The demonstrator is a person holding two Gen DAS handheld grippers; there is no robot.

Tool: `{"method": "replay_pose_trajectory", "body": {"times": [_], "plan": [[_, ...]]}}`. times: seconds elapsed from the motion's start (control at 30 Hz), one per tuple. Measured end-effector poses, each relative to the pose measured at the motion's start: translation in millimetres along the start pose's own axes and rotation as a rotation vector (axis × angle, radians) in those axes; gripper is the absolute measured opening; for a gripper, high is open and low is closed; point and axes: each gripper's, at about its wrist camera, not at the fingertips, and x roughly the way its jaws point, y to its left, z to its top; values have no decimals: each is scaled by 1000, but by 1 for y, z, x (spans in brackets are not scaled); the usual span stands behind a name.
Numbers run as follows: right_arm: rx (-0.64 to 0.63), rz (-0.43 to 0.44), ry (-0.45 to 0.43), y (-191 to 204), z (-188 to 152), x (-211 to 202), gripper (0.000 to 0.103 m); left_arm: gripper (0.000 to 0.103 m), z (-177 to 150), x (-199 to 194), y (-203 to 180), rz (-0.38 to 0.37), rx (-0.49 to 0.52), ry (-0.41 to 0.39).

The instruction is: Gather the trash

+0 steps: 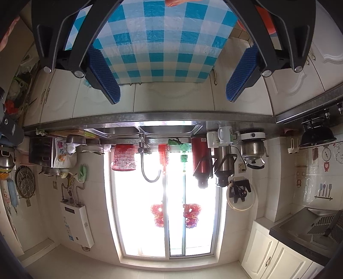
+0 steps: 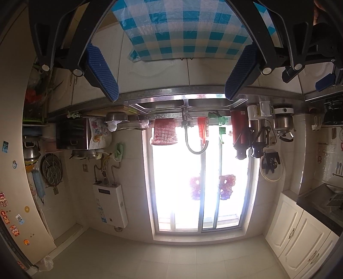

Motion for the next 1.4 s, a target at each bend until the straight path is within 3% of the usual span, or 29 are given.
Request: {"method": "replay_pose_trajectory", "body": {"times": [0.73, 1.17, 1.27, 1.4], "plan": [[-4, 3, 37, -2, -12, 13, 98, 99, -8, 10, -4, -7, 1, 22], [1, 10, 124, -10, -42, 49, 98, 99, -31, 53, -10, -35, -20, 111], [11, 10, 175, -14, -57, 66, 98, 99, -50, 74, -14, -49, -12, 171], [21, 10, 287, -19, -91, 101, 98, 99, -97, 121, -24, -58, -16, 357]]}}
